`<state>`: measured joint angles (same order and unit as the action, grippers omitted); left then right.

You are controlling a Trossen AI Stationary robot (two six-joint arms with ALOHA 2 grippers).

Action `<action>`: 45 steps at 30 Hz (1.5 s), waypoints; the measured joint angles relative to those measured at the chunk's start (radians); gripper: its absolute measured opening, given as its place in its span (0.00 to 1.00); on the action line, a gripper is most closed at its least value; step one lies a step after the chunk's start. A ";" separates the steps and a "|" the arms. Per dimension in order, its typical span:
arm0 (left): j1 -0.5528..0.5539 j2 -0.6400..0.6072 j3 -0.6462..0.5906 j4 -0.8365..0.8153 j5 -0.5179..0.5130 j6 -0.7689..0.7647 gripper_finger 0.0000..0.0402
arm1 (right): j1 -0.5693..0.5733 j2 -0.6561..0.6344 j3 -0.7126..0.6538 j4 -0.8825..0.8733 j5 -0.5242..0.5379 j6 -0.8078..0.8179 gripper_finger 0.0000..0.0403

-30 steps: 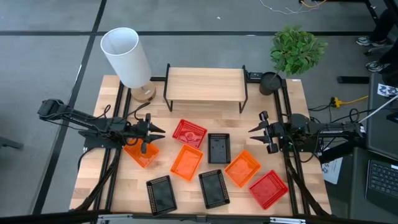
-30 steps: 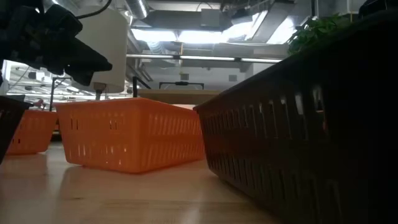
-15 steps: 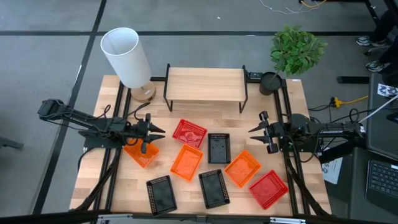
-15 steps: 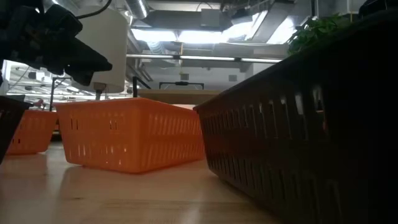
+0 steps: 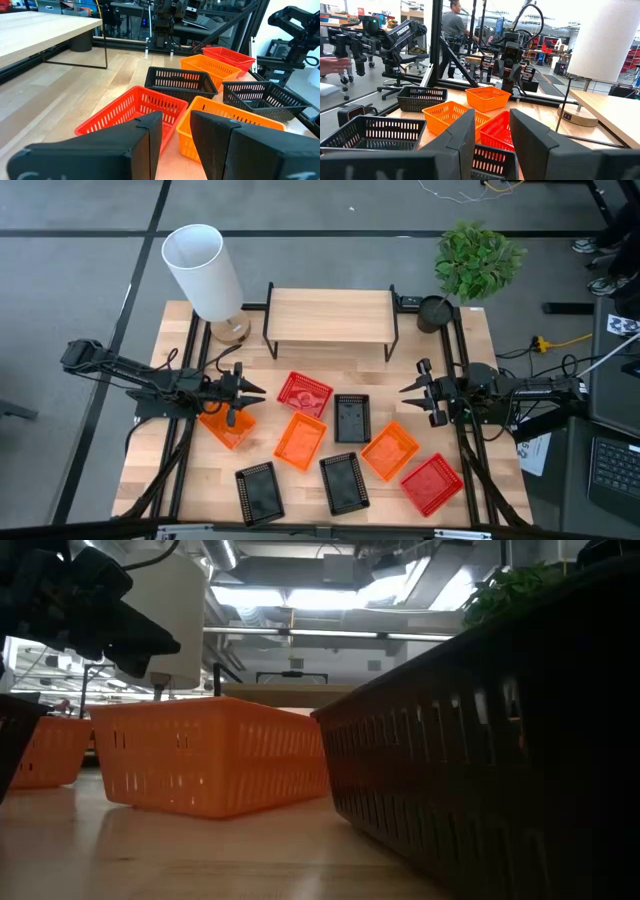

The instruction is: Stack baskets on shelf by color

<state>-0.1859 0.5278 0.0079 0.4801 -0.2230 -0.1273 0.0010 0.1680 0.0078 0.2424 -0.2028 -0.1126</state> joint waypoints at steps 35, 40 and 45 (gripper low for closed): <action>0.000 0.000 0.000 0.480 0.000 0.060 0.23 | 0.001 0.229 0.592 -0.369 -0.177 0.314 0.30; 0.000 0.000 0.000 0.478 -0.003 0.060 0.23 | 0.052 0.448 0.766 -0.606 -0.207 0.333 0.30; 0.000 0.000 0.000 0.478 -0.005 0.060 0.23 | 0.166 0.639 0.873 -0.758 -0.180 0.374 0.30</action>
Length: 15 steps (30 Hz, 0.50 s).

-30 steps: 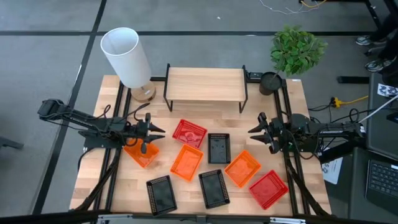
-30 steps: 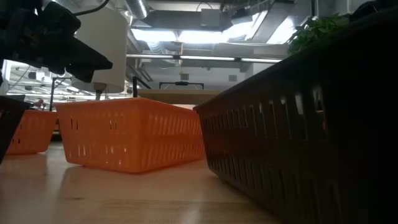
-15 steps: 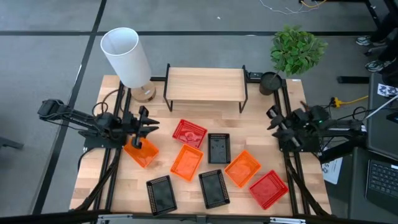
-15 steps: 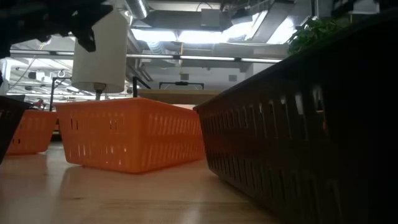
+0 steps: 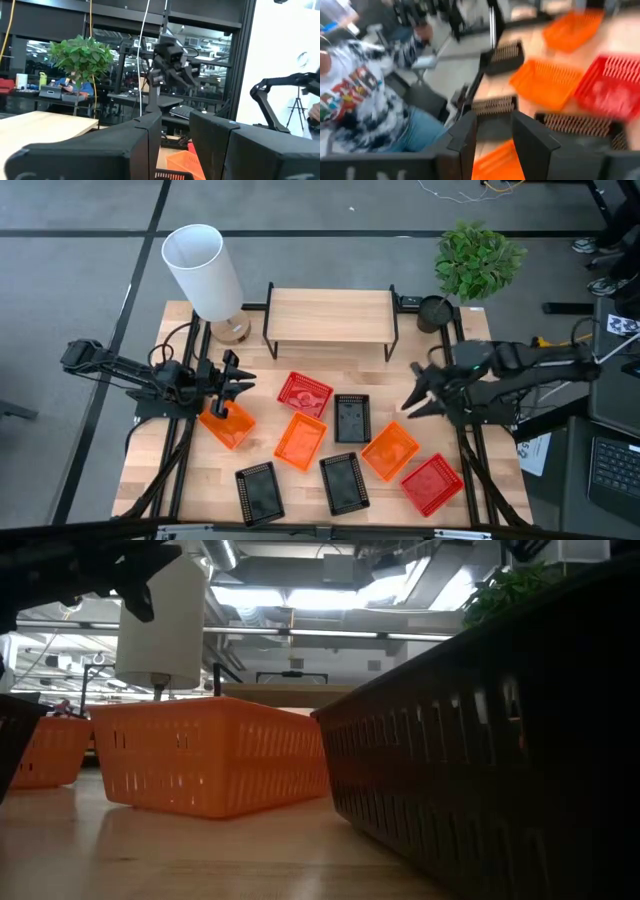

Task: Stack baskets on shelf by color
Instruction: Put the right orange basket on the shelf

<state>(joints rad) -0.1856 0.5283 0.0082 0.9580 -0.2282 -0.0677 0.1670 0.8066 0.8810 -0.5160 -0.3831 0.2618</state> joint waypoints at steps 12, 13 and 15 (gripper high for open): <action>0.000 0.003 0.000 -0.037 -0.025 -0.008 0.23 | 0.192 0.335 0.108 -0.245 0.371 0.105 0.30; 0.000 0.003 0.000 -0.038 -0.025 -0.008 0.23 | 0.196 0.355 0.108 -0.271 0.380 0.137 0.30; 0.000 0.003 0.000 -0.038 -0.021 -0.008 0.23 | 0.208 0.397 0.108 -0.322 0.409 0.242 0.30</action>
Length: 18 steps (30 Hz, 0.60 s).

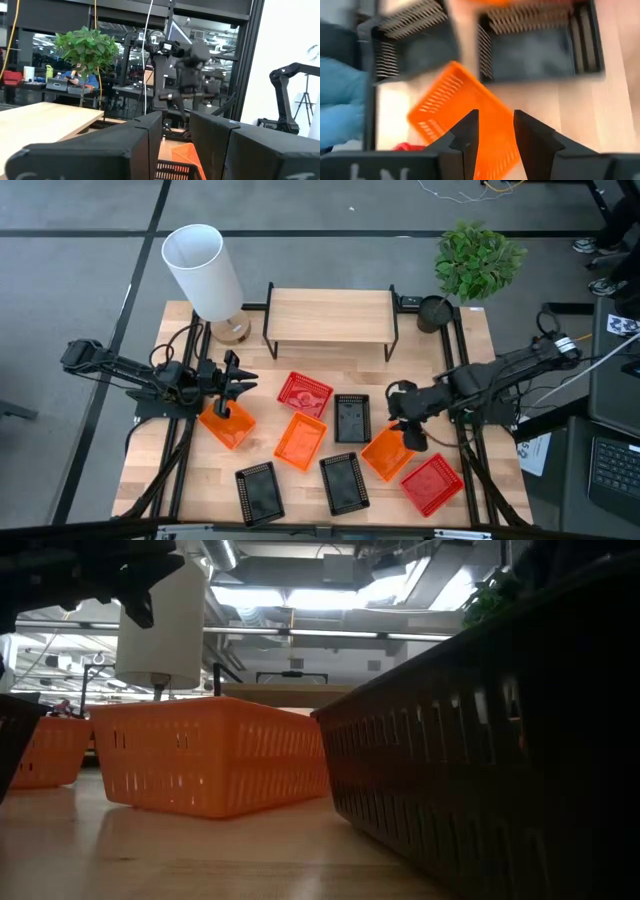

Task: Stack baskets on shelf by color
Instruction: Put the right orange basket on the shelf

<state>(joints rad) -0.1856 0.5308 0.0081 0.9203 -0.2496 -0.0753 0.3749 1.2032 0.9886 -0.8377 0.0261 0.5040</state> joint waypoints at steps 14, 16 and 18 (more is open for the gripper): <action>0.000 0.000 0.000 -0.019 0.086 0.000 0.23 | 0.092 0.102 0.000 -0.085 0.066 0.513 0.30; 0.000 0.000 0.000 -0.030 0.084 -0.002 0.23 | 0.110 0.117 0.000 0.007 0.070 0.513 0.30; 0.000 -0.001 0.000 -0.050 0.084 -0.015 0.23 | 0.128 0.146 0.000 0.136 0.054 0.513 0.30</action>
<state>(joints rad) -0.1860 0.5303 0.0080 0.8708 -0.1654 -0.0907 0.5034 1.3496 0.9886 -0.7014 0.0804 1.0170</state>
